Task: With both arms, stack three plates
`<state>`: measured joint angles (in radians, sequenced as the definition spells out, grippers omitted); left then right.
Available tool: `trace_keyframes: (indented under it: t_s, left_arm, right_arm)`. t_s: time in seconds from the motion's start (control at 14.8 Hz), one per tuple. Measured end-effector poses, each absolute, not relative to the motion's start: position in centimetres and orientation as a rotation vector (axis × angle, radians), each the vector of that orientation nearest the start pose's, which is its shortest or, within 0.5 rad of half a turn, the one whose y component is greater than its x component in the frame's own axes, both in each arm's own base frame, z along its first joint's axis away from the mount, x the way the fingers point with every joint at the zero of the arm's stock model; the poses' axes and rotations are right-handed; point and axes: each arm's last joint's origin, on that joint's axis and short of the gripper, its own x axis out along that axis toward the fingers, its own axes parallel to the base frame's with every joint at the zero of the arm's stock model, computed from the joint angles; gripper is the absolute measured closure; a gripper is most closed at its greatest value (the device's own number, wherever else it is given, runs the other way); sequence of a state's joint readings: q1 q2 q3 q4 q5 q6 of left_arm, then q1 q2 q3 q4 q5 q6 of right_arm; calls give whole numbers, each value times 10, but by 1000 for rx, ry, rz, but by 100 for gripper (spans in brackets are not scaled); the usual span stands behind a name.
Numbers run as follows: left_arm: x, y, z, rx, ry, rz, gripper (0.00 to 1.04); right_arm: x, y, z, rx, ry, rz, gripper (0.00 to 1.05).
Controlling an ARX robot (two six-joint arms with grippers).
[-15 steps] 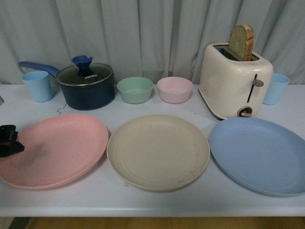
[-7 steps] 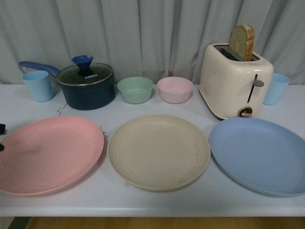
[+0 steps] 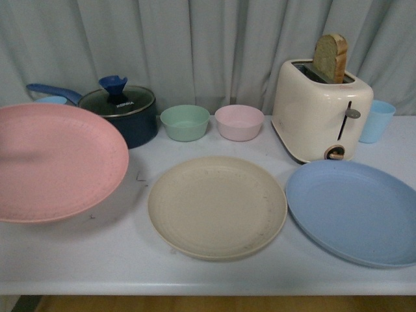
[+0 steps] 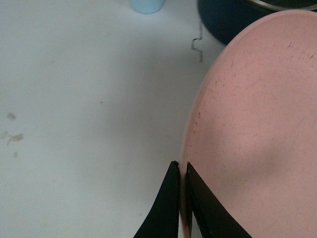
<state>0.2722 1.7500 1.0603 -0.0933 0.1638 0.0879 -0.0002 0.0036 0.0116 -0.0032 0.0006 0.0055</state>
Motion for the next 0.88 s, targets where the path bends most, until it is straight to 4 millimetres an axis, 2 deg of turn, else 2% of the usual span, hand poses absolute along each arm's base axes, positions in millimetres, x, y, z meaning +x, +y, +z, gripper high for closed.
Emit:
trace_keyframes:
  t_s: [0.07,0.2,0.41,0.61,0.75,0.88]
  left_arm:
    - [352,74,195,-77,754,40,103]
    - [357,35,199,-64,756,-15,103]
    - [369,-35,188,-47,793,-114,103]
    - [380,-89,171,-42,829,-197,103]
    - [390,-107,163,-38,837,-221,103]
    - [397,-110,157,-47,847,-211,103]
  right_arm:
    - [97,0,167,6,-4,-1,6]
    - [97,0,167,6,-4,-1,6]
    - [97,0,167,6,-5,-1,6]
    - [97,0,167,6,-5,-1,6]
    - [97,0,167,6,-5,-1,6]
    - [97,0,167,6,-5,-1,6]
